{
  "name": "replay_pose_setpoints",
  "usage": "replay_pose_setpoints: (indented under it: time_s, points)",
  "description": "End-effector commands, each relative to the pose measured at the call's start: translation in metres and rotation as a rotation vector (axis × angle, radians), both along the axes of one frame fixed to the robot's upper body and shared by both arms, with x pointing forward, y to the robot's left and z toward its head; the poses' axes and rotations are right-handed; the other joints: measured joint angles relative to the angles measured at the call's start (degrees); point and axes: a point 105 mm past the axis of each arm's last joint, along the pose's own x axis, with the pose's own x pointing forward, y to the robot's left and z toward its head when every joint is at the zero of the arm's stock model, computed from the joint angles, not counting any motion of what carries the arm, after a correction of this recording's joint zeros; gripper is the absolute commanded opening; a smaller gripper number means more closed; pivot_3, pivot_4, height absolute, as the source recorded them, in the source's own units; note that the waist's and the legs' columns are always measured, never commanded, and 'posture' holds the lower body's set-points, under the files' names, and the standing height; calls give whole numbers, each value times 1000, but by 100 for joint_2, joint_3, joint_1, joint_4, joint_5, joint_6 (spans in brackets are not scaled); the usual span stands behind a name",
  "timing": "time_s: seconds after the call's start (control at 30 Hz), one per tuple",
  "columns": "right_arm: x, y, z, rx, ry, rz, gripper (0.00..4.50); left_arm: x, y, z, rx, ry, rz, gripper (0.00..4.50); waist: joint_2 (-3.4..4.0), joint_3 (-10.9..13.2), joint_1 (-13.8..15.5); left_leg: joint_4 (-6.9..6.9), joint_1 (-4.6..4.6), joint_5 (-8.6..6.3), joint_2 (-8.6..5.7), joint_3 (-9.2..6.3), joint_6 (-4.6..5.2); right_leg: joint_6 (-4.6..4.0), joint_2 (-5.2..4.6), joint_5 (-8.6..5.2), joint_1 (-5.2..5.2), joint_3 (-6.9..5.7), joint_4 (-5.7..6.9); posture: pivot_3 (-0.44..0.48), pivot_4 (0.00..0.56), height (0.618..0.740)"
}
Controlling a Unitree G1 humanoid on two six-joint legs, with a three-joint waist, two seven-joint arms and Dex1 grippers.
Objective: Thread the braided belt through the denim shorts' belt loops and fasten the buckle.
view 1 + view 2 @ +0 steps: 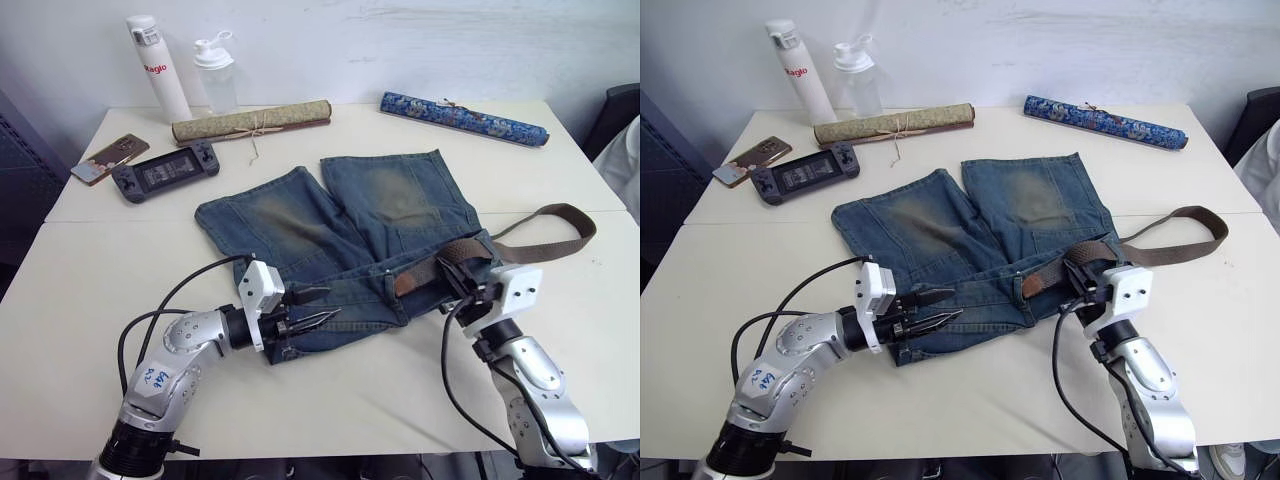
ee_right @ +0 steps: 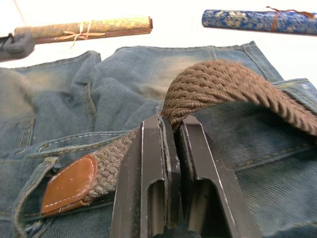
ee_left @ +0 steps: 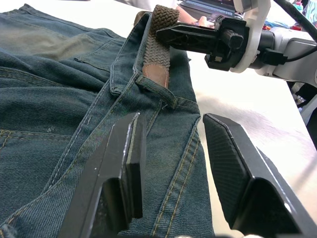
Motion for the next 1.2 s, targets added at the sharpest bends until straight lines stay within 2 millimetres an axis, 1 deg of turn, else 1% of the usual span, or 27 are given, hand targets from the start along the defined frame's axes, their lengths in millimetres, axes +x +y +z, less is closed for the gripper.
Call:
replay_pose_setpoints:
  time_s: [0.03,0.1,0.17,0.23,0.4,0.5,0.57,0.6,0.67,0.73,0.77,0.8,0.87,0.97,1.07,1.2]
  points:
    - [-4,9,2,-68,-56,-2,0,-3,-1,15,-13,-59,-10,2073,0,0,-1,0,0,0,0,0,-1,0,0,0,0,-1,0,0,150,717]
    - [-3,11,1,-105,-73,-22,0,-2,0,16,-14,-57,-9,2073,0,0,-2,1,0,1,0,0,-2,0,0,0,0,0,0,0,150,717]
    - [-3,13,4,-142,-111,-54,0,-2,0,15,-16,-55,-10,2073,0,0,-3,1,0,1,0,0,-3,0,0,0,0,0,0,0,150,717]
    - [-4,16,3,-149,-125,-75,0,-2,0,15,-17,-50,-9,2073,0,0,-4,0,0,2,0,0,-6,0,1,0,0,0,1,0,150,717]
    - [-11,34,-8,-73,-71,-13,0,-2,0,15,-16,-46,-9,2073,0,0,-6,-1,1,3,1,0,-9,-2,2,-1,-1,0,2,0,150,717]
    - [-10,33,-7,17,-45,-8,0,-1,0,15,-16,-45,-9,2073,0,0,-9,-1,2,3,2,-1,-11,-3,3,-1,0,0,3,0,150,717]
    - [-9,31,-4,40,-48,-9,0,-1,0,15,-16,-45,-9,2073,0,0,-10,0,2,3,2,-1,-11,-3,3,-2,0,0,4,0,150,717]
    - [-7,28,-7,118,-4,-9,0,-1,-1,14,-11,-45,-10,2073,0,0,-9,0,2,3,2,-1,-11,-3,2,-2,0,1,4,0,150,717]
    - [-7,30,-14,226,87,36,0,-1,-1,13,-3,-46,-9,2073,0,0,-10,-1,2,2,2,-2,-11,-4,2,-2,0,0,4,0,150,717]
    - [-5,29,-33,286,233,53,0,-1,-4,10,21,-42,-27,2073,0,0,-9,0,3,2,3,-3,-11,-4,2,-2,1,1,4,0,150,717]
    - [-6,28,-38,295,274,57,0,-1,-6,9,32,-41,-34,2073,0,0,-6,0,3,2,4,-4,-10,-4,1,-2,2,1,4,0,150,717]
    - [-6,29,-42,352,334,71,0,-2,-8,5,50,-37,-49,2073,0,0,-5,1,3,1,3,-5,-9,-4,0,-2,2,1,4,0,150,717]
    - [-5,28,-42,467,397,96,0,-2,-13,-1,63,18,-72,2073,0,0,-7,0,3,0,3,-5,-8,-5,-1,-2,3,1,4,0,150,717]
    - [-2,25,-32,590,427,138,0,0,-21,-8,76,70,-89,2073,0,0,-9,-1,6,-1,4,-5,-5,-8,0,-4,4,0,5,0,150,717]
    - [0,21,-18,602,415,169,0,7,-31,-12,68,133,-88,2073,0,0,-11,-2,5,-3,5,-6,-2,-8,0,-4,3,0,5,0,150,717]
    - [-2,23,-12,585,427,212,0,14,-43,-20,74,227,-86,2073,-1,0,-6,-2,2,-4,3,-5,0,-8,1,-4,0,-2,5,0,150,717]
